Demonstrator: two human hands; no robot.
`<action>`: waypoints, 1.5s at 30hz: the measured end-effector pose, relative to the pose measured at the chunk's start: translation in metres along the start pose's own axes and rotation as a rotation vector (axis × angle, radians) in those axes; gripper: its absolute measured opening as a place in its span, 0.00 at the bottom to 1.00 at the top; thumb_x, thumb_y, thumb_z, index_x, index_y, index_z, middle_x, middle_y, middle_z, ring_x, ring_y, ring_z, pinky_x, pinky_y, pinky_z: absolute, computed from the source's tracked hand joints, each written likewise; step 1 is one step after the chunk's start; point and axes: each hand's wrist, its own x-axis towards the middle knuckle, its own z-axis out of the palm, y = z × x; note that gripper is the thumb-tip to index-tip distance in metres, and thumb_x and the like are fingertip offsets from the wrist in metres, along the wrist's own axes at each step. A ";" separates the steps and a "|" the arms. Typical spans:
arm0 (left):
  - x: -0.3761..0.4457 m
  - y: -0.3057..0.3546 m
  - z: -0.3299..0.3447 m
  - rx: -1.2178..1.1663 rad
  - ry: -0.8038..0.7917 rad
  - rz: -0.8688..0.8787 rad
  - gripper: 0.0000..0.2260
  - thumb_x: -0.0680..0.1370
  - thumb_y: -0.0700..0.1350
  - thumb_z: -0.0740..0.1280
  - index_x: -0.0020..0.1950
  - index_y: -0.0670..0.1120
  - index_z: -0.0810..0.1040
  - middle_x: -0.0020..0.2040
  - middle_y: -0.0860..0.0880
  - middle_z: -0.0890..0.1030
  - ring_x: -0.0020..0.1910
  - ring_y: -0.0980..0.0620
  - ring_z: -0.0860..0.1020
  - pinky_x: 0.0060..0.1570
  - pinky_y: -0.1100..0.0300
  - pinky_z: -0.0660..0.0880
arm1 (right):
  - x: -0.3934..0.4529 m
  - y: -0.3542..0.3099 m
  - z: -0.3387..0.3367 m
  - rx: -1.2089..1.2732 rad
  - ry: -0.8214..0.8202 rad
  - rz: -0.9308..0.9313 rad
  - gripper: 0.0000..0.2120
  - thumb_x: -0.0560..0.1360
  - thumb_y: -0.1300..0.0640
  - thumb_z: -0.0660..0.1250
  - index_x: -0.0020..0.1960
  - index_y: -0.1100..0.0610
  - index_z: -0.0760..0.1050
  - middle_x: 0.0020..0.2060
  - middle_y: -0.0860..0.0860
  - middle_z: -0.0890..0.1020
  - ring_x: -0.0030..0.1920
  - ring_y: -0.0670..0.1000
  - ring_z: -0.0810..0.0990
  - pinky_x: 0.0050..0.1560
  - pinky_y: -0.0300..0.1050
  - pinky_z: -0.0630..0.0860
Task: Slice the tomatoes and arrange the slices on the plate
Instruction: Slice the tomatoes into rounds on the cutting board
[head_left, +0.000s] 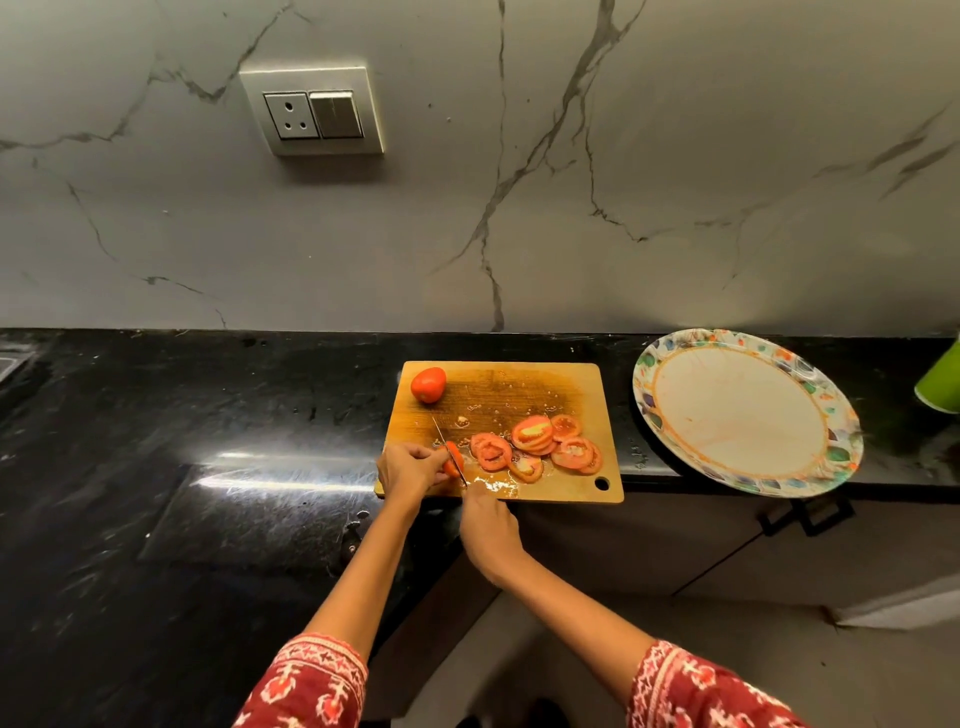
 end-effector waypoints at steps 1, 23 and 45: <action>-0.002 0.000 0.001 -0.007 -0.006 0.012 0.10 0.69 0.39 0.74 0.28 0.42 0.80 0.21 0.52 0.77 0.21 0.58 0.77 0.28 0.64 0.77 | 0.003 -0.003 -0.002 0.019 0.007 0.010 0.16 0.80 0.63 0.51 0.68 0.62 0.62 0.59 0.59 0.76 0.61 0.60 0.75 0.56 0.52 0.72; 0.003 -0.010 -0.011 0.007 0.070 -0.046 0.11 0.69 0.44 0.72 0.27 0.44 0.79 0.20 0.53 0.77 0.26 0.55 0.80 0.33 0.64 0.76 | -0.002 0.001 0.004 0.004 0.001 0.021 0.14 0.81 0.63 0.49 0.64 0.63 0.65 0.58 0.59 0.77 0.59 0.60 0.77 0.55 0.52 0.73; 0.026 0.012 -0.009 0.453 -0.119 0.024 0.07 0.72 0.49 0.72 0.39 0.46 0.84 0.36 0.47 0.80 0.44 0.48 0.79 0.42 0.58 0.73 | -0.003 -0.005 0.006 -0.083 0.026 0.020 0.13 0.81 0.63 0.50 0.64 0.62 0.64 0.58 0.57 0.78 0.59 0.58 0.77 0.54 0.49 0.74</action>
